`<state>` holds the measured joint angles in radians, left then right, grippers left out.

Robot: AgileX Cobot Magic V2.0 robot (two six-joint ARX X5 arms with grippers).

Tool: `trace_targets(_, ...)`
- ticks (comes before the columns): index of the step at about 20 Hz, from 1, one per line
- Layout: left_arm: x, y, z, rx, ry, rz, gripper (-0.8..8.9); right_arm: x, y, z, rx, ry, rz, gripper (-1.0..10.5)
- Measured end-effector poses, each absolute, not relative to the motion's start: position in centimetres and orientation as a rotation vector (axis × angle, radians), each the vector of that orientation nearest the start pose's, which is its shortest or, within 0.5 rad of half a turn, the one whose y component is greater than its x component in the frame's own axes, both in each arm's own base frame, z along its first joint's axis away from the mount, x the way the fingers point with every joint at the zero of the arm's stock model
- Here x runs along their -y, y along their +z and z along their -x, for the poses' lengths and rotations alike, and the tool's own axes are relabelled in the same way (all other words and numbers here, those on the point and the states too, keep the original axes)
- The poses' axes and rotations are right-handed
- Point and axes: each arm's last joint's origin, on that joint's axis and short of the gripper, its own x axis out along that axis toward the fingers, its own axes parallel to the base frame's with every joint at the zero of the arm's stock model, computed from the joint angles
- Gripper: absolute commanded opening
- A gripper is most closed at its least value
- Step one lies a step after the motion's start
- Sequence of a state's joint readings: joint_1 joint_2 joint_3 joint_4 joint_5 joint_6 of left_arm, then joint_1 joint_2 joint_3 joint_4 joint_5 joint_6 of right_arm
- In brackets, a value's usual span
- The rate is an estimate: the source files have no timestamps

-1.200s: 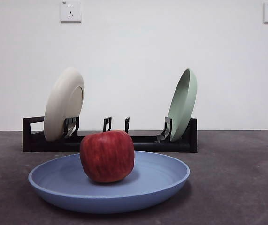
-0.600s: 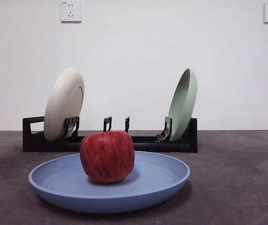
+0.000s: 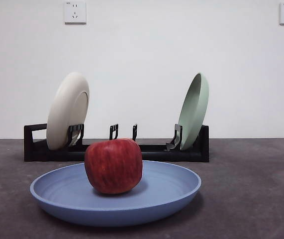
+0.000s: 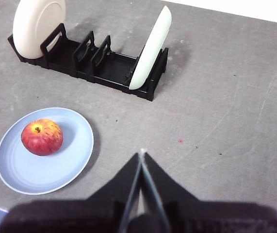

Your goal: Take the blue plate from the plate rack,put the plate on the table,take the apple from the table,put the apple in the plate

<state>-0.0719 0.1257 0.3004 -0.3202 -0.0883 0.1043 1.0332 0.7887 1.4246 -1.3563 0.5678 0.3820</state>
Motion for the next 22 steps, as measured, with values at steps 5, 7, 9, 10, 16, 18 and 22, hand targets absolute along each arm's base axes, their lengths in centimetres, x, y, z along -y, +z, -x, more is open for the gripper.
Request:
trace_targets(5,0.1,18.8,-8.6,-0.196,0.032,-0.116,-0.03,-4.8,42.4,-4.6,-0.575,0.337,0.154,0.0)
trace_targets(7,0.1,17.3,-8.7,-0.215,0.024,-0.116,-0.03,-4.8,42.4,-4.6,-0.575,0.337,0.154,0.0)
trace_targets(9,0.1,16.7,-8.8,-0.231,0.023,-0.113,-0.03,-4.8,42.4,-4.6,-0.575,0.337,0.154,0.0)
trace_targets(10,0.1,16.5,-8.9,-0.236,0.023,-0.108,-0.03,-4.8,42.4,-4.6,-0.575,0.337,0.154,0.0)
trace_targets(16,0.2,15.6,-9.5,-0.154,0.025,-0.094,-0.03,-4.8,42.4,-4.6,-0.575,0.337,0.154,0.0)
trace_targets(18,0.2,15.3,-9.6,-0.156,0.025,-0.094,-0.03,-4.8,42.4,-4.6,-0.575,0.337,0.154,0.0)
trace_targets(22,0.2,15.3,-9.6,-0.159,0.002,-0.092,-0.03,-4.8,42.4,-4.6,-0.575,0.337,0.154,0.0)
